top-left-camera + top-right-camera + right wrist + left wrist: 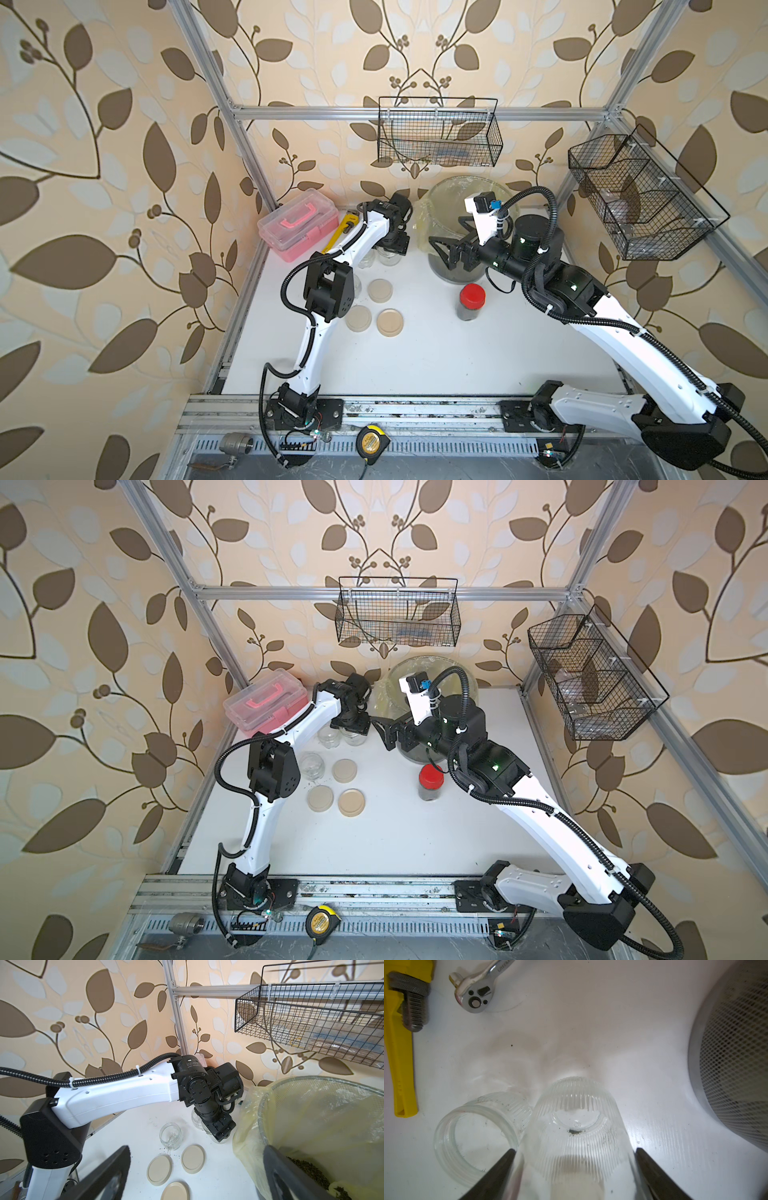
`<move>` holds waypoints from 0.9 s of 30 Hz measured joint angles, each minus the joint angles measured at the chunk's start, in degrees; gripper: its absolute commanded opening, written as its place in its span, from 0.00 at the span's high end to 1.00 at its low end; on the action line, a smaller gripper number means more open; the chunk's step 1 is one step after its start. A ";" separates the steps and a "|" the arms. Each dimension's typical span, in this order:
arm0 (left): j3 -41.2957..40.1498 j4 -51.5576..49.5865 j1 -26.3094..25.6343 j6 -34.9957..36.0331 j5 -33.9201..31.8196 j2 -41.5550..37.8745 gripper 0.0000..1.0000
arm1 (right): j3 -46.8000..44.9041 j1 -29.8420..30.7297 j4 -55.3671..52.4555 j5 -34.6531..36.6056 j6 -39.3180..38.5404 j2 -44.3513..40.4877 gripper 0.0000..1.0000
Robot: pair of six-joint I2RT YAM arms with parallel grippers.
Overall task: Empty moldy tea leaves from jars
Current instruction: Place the jar at the center of the board.
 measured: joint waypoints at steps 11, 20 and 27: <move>0.24 -1.25 0.07 0.22 1.01 2.08 0.12 | 0.00 0.09 -0.35 0.31 0.00 -0.15 0.00; 0.33 -0.02 0.07 0.85 1.49 2.10 0.01 | -0.76 0.13 -0.57 0.96 0.00 -1.38 0.00; -3.13 3.30 0.07 0.76 2.62 -0.17 0.01 | -0.81 0.15 -0.57 2.23 0.28 -1.51 0.00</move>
